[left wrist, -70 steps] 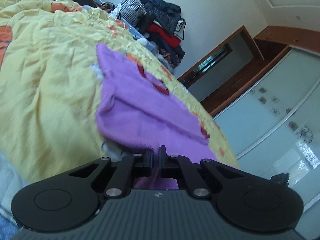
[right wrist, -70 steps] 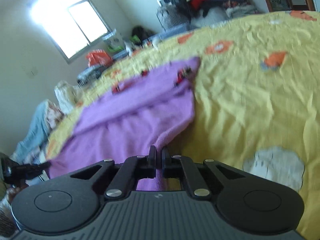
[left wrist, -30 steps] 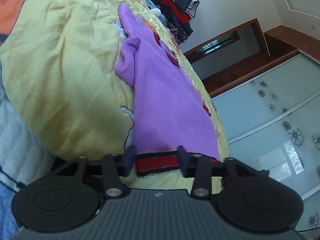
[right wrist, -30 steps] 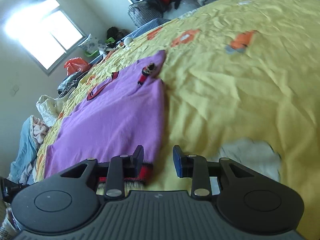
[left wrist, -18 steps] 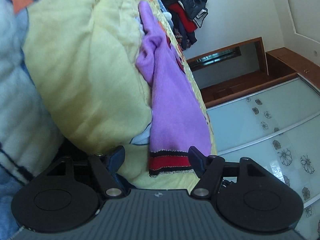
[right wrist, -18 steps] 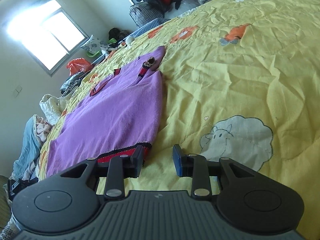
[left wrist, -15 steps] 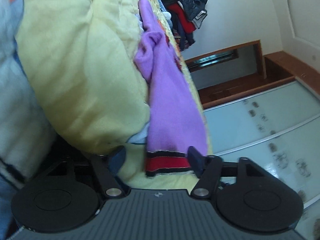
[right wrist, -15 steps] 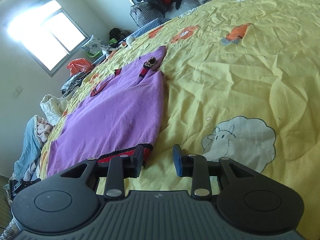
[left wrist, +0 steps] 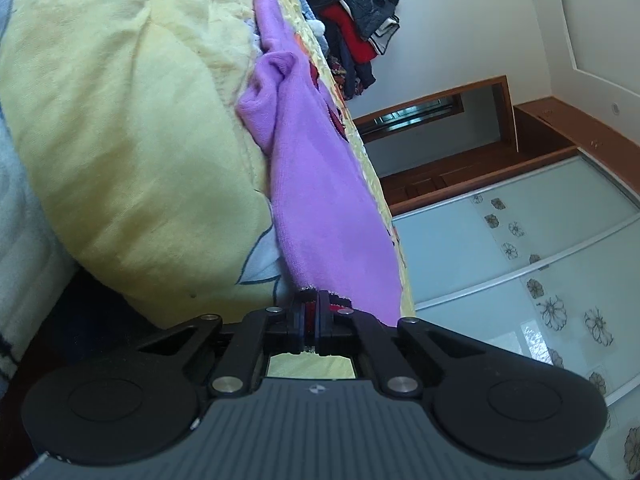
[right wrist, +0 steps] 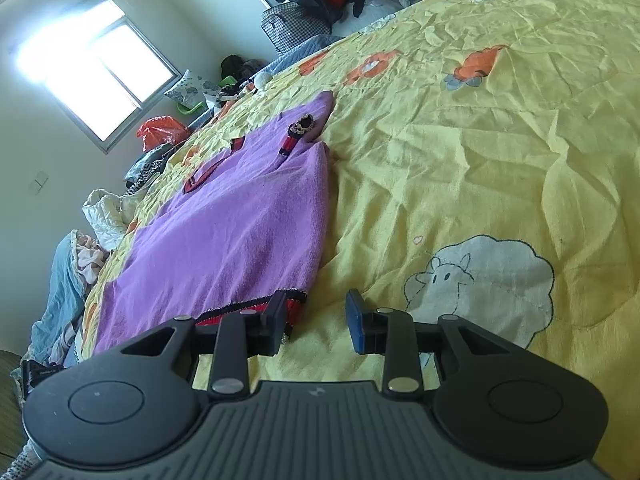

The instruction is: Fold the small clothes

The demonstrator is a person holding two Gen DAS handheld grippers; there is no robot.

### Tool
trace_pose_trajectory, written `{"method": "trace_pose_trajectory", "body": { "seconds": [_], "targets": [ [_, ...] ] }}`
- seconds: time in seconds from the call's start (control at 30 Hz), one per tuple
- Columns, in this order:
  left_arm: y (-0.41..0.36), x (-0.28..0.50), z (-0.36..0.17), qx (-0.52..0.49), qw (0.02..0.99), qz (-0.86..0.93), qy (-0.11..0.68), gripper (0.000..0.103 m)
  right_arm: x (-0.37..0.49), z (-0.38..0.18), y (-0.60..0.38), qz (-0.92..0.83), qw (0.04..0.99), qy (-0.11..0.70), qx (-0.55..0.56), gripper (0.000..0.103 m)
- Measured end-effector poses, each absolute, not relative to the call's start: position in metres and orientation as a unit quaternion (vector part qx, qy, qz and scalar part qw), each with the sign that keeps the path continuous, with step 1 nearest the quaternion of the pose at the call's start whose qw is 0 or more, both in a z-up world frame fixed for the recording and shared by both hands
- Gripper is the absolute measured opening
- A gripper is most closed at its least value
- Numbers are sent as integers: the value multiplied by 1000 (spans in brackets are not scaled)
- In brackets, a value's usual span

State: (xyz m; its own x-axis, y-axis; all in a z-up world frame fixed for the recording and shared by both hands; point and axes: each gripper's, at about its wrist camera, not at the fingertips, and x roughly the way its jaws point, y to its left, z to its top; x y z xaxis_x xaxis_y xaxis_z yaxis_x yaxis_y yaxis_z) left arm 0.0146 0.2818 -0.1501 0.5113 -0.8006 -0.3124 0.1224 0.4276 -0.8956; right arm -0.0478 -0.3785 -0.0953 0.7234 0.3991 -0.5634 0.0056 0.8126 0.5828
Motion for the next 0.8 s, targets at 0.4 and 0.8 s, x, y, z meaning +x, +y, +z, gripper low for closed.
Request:
{"method": "trace_pose_trajectory", "body": {
  "seconds": [0.4, 0.8],
  "targets": [
    [275, 15, -146, -423, 766, -295, 384, 2, -24, -101, -359, 151, 867, 366, 304, 4],
    [287, -35, -93, -418, 777, -338, 329, 2, -98, -47, -363, 135, 904, 249, 320, 3]
  ]
}}
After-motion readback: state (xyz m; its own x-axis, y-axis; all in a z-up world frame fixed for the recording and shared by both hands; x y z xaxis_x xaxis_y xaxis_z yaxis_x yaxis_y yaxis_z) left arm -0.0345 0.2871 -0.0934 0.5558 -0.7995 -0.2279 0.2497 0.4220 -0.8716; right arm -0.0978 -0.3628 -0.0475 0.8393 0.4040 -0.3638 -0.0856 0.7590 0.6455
